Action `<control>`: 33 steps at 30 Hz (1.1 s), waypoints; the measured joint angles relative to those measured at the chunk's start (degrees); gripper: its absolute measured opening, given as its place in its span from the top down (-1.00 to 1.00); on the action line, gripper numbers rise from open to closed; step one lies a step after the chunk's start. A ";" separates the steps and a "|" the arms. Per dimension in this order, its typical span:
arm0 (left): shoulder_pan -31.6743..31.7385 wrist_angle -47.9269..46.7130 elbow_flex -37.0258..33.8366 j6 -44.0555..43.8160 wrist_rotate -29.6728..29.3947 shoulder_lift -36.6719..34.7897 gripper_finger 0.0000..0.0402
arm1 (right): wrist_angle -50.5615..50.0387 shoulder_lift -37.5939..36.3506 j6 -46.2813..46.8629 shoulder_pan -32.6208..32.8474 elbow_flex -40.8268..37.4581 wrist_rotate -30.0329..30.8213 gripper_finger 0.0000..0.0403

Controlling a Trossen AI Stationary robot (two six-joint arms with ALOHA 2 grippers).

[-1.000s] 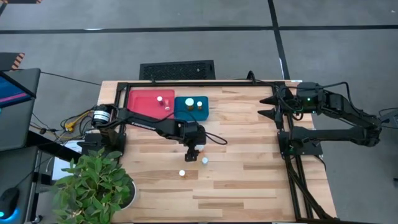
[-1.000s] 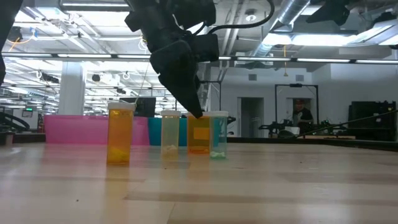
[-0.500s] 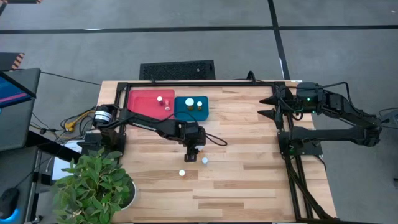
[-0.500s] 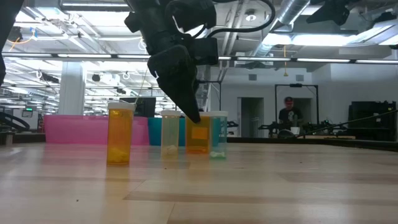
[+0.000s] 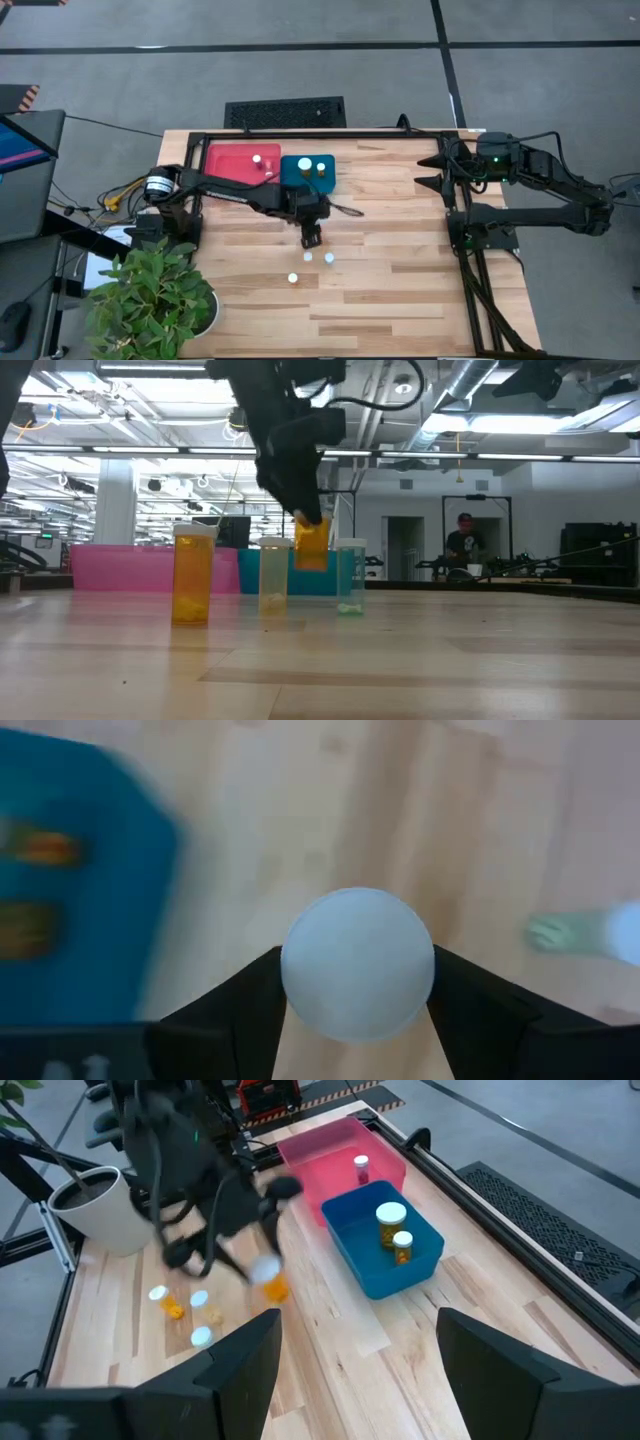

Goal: Pick and place medicine bottles into bin by pill shape (circle, oval)
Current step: Put the orange capsule bottle into the blue bin

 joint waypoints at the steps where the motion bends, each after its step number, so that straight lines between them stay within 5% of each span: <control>1: 0.45 -1.89 1.32 -0.75 -1.57 -0.36 -0.04 | -0.01 -0.01 -0.02 0.00 -0.02 0.00 -0.37; 15: 10.40 -13.12 8.20 -9.84 -11.01 -5.78 -0.06 | -0.01 -0.01 0.07 -0.02 -0.02 0.02 -0.37; 33: 19.10 -4.19 -1.20 -5.67 -5.91 -5.78 -0.06 | 0.00 -0.01 0.06 0.00 0.00 0.04 -0.37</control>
